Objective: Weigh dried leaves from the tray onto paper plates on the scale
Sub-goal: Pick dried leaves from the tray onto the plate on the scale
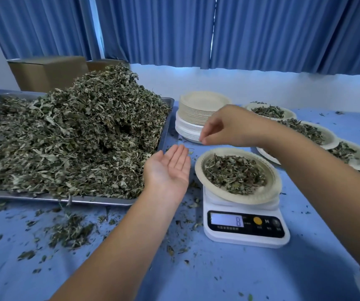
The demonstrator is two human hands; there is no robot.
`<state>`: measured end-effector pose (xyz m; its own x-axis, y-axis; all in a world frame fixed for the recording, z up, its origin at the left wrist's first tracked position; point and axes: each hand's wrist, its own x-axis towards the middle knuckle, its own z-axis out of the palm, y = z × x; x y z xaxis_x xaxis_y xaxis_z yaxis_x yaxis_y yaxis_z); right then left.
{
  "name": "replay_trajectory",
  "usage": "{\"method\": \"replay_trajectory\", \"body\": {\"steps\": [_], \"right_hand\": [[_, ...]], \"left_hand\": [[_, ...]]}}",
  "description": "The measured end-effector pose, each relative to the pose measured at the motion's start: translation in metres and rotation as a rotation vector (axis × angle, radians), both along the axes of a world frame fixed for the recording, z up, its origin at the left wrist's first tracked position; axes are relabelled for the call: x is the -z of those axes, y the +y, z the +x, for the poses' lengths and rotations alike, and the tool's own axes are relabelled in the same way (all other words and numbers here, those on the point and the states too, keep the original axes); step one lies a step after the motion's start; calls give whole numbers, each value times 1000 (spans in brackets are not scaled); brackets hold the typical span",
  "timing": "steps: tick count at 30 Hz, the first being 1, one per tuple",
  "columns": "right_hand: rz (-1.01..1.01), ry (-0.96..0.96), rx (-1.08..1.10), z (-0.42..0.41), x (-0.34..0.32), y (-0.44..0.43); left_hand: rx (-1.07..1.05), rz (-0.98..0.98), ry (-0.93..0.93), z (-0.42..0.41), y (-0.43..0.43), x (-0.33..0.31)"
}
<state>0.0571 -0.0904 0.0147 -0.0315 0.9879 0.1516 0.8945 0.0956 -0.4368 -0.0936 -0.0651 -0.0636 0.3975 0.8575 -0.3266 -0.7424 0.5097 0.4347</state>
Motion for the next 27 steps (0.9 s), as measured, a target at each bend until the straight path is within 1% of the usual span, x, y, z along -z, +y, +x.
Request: {"method": "replay_trajectory", "body": {"steps": [2,7,10,16,22,27], "right_hand": [[-33,-27,-7,13,0,-14],[-199,-113,-61,16,8,-35],[-230,-157,-80,13,17,-37],[-131,-205,-66,13,30,-31],[-59,-155,-78,16,29,-32],[45,-86,-68,20,16,-36]], "left_hand": [[0,5,5,1,0,0],[-11,28,24,1,0,2],[-9,47,37,2,0,4],[6,50,55,4,0,6],[21,61,48,3,1,7],[17,59,44,3,1,8]]}}
